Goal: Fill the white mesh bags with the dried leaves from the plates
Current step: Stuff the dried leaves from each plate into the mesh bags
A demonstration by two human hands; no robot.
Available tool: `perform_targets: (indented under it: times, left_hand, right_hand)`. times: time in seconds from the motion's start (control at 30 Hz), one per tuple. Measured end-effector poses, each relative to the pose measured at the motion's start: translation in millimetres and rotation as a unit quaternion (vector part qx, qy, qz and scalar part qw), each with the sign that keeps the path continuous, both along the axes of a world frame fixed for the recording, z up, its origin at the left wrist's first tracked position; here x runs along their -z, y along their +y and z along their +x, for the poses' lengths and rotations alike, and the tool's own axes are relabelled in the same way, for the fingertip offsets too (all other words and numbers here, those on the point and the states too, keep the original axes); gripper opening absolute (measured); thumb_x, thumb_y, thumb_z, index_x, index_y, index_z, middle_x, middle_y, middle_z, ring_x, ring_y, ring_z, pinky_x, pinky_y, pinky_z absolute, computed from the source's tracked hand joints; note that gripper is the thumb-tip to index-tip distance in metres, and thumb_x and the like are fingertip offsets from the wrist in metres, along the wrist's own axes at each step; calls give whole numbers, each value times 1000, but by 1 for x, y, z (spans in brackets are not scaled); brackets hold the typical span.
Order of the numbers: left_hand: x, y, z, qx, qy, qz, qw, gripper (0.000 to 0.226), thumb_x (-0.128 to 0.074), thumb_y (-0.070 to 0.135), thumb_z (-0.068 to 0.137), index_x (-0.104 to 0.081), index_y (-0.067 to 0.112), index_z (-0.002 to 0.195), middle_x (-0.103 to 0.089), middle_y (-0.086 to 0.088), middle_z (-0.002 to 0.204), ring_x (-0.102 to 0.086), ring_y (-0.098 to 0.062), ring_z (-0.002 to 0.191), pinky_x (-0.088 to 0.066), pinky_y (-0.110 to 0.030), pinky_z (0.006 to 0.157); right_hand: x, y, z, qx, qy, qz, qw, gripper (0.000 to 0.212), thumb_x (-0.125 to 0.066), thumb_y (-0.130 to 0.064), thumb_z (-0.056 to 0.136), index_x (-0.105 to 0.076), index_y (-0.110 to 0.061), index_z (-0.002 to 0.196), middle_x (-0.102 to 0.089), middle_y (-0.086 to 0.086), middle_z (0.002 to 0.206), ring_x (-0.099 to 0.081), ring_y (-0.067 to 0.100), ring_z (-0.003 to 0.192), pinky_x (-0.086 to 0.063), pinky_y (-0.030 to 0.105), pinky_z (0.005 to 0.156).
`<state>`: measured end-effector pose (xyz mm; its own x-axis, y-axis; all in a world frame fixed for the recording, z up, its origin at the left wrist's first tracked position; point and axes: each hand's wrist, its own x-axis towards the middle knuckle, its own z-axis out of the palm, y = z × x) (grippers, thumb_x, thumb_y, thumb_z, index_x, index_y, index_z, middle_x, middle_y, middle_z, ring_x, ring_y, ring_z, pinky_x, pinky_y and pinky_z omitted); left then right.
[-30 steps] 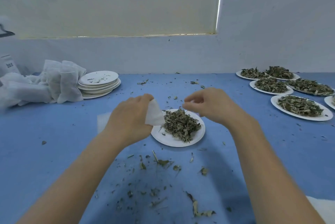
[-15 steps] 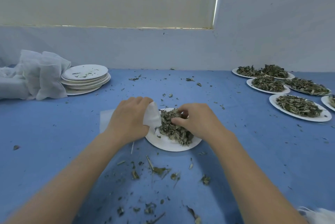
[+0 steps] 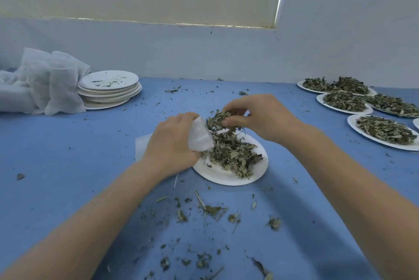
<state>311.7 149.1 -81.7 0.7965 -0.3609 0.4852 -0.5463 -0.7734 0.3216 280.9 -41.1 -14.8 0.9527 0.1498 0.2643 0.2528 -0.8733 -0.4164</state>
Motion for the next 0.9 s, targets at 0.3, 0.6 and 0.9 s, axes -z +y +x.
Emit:
perform_targets:
  times: [0.3,0.6,0.9]
  left_hand:
    - [1,0,-2,-16,11,-12,1000,64,-69,21,70,-43,15,129,-53,-5,122,-48,-27,110,-33,-34,92]
    - [-3,-9,-10,40,14,-56,998,64,-73,19,68,-46,17,126,-54,0,119,-49,-22,105,-36,-30,86]
    - [-1,-14,-14,52,-5,-41,998,59,-71,22,71,-49,14,125,-56,-1,116,-49,-19,99,-25,-19,71]
  right_hand:
    - [-2,-6,-1,-10,-44,53,998,26,-70,-31,82,-69,-25,107,-56,-21,76,-55,-11,63,-39,4,65]
    - [9,3,-5,-56,-13,71,996,20,-74,-26,79,-72,-27,99,-57,-16,77,-61,8,62,-53,28,72]
    - [14,11,-9,-88,-22,-19,996,36,-75,-29,77,-68,-31,113,-63,0,103,-54,10,86,-43,26,86]
